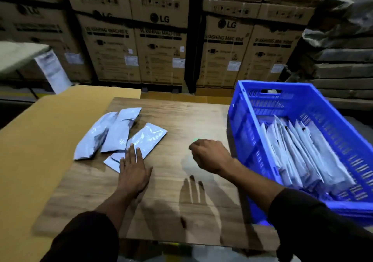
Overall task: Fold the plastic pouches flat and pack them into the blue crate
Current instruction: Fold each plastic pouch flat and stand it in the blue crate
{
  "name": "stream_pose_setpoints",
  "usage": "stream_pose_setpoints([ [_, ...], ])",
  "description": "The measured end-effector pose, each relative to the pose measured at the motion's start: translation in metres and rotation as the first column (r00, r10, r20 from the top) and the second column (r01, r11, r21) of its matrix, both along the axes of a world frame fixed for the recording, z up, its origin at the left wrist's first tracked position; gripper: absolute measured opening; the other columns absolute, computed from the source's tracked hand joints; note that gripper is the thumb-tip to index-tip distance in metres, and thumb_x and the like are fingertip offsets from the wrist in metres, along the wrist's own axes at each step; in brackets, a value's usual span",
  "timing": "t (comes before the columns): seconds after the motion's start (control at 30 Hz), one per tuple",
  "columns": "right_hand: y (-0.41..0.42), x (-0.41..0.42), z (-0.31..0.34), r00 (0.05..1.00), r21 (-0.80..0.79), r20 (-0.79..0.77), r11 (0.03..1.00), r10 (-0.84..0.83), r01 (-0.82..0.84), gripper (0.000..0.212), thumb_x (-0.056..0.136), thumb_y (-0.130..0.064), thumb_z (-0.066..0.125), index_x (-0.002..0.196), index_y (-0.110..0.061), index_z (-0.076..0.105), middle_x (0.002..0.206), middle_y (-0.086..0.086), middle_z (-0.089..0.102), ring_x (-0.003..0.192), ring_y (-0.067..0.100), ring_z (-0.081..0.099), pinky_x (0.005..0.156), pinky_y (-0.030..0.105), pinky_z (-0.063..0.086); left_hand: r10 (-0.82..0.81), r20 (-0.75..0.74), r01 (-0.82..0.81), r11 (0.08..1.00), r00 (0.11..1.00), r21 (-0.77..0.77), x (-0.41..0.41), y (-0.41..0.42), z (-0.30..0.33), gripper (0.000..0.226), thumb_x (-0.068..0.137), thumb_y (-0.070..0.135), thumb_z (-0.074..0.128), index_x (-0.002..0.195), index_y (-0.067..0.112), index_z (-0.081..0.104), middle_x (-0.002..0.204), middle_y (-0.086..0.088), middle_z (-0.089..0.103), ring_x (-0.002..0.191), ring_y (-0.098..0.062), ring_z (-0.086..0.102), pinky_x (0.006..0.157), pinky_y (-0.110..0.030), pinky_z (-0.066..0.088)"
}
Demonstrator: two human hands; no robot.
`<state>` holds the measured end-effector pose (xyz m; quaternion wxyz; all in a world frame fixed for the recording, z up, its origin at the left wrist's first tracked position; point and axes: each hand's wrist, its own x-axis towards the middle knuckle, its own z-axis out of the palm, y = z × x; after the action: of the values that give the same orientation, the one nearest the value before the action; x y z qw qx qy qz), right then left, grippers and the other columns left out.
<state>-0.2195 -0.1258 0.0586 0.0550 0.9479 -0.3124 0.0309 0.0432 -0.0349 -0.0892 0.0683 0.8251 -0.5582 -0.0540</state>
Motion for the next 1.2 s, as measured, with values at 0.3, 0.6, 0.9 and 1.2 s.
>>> stream_pose_setpoints([
  [0.3,0.021,0.015,-0.048,0.99,0.145,-0.086,0.982,-0.107,0.119,0.011,0.097,-0.028,0.044,0.095,-0.018,0.05,0.106,0.004,0.062,0.093,0.038,0.061,0.061,0.038,0.037,-0.161,0.002,0.161,0.983,0.987,-0.091,-0.003,0.003,-0.023,0.082,0.095,0.058,0.03,0.151,0.0,0.043,0.162,-0.015,0.033,0.148,-0.029,0.037,0.118,-0.055,0.02],
  [0.6,0.034,0.004,-0.1,0.99,0.088,0.092,0.991,-0.107,0.099,0.051,0.098,-0.039,0.036,0.13,-0.009,0.062,0.145,0.013,0.054,0.136,0.031,0.048,0.115,0.045,0.03,-0.525,0.187,0.557,0.788,0.83,-0.262,-0.05,0.03,-0.034,0.062,0.103,0.047,0.044,0.151,0.008,0.047,0.164,-0.006,0.034,0.152,-0.021,0.03,0.118,-0.051,0.032],
  [0.9,0.037,-0.008,-0.137,0.979,0.29,0.019,0.939,-0.201,0.187,0.083,0.094,-0.067,-0.007,0.161,-0.02,0.003,0.166,-0.005,-0.012,0.151,0.013,-0.019,0.124,0.039,-0.001,-0.51,0.274,0.56,0.815,0.815,-0.15,-0.046,0.028,-0.027,0.063,0.098,0.05,0.041,0.148,0.014,0.051,0.161,-0.004,0.039,0.148,-0.026,0.039,0.114,-0.054,0.038],
  [1.2,0.03,0.001,-0.121,0.956,0.253,0.164,0.947,-0.243,0.198,0.055,0.095,-0.035,0.03,0.139,-0.013,0.054,0.153,0.006,0.045,0.142,0.029,0.041,0.112,0.045,0.035,-0.381,0.23,0.444,0.787,0.896,-0.428,-0.095,-0.012,-0.004,0.041,0.102,0.023,0.04,0.118,0.003,0.073,0.129,-0.012,0.069,0.127,-0.029,0.062,0.11,-0.049,0.038],
])
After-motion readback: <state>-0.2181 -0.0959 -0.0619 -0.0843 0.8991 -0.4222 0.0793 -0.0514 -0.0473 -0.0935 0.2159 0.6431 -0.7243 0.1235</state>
